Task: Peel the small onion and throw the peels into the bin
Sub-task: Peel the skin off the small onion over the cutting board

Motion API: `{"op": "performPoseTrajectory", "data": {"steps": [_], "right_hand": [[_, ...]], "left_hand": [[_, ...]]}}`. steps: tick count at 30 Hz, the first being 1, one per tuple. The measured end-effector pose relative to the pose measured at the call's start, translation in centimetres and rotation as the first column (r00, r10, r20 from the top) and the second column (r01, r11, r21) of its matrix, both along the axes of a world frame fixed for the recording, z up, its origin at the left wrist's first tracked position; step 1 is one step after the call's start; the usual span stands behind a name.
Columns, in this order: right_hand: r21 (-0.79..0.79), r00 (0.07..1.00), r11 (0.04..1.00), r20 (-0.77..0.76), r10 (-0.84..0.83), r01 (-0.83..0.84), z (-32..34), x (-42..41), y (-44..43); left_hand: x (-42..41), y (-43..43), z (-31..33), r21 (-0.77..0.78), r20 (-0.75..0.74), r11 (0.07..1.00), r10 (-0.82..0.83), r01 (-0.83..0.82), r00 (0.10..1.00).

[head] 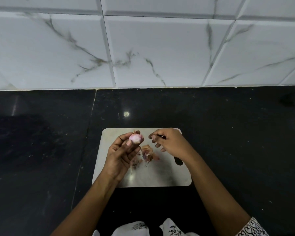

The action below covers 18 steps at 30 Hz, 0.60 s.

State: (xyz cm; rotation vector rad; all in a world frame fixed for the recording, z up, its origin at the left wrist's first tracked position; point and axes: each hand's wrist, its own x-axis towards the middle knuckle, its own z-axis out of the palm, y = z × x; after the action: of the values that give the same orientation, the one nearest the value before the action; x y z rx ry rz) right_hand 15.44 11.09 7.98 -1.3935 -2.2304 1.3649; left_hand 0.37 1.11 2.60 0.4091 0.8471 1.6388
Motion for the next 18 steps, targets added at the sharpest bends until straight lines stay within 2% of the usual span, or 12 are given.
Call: {"op": "performPoseTrajectory", "data": {"steps": [5, 10, 15, 18], "right_hand": [[0.265, 0.988, 0.962, -0.156, -0.024, 0.065, -0.8, -0.5, -1.5], [0.199, 0.946, 0.979, -0.323, 0.02, 0.048, -1.0, -1.2, -2.3], [0.324, 0.929, 0.94, -0.369, 0.019, 0.11, -1.0, -1.8, -2.7], [0.376, 0.935, 0.924, -0.347, 0.07, 0.07, -0.9, -1.8, -2.8]], "left_hand": [[-0.2, -0.1, -0.6, -0.004, -0.002, 1.0, 0.008, -0.008, 1.0], [-0.2, 0.1, -0.5, -0.026, -0.016, 1.0, 0.015, -0.016, 1.0], [0.0, 0.2, -0.5, -0.022, -0.007, 0.999, 0.03, -0.031, 1.0], [0.0, 0.4, -0.5, 0.0, -0.028, 0.999, 0.042, -0.042, 0.999]]}}
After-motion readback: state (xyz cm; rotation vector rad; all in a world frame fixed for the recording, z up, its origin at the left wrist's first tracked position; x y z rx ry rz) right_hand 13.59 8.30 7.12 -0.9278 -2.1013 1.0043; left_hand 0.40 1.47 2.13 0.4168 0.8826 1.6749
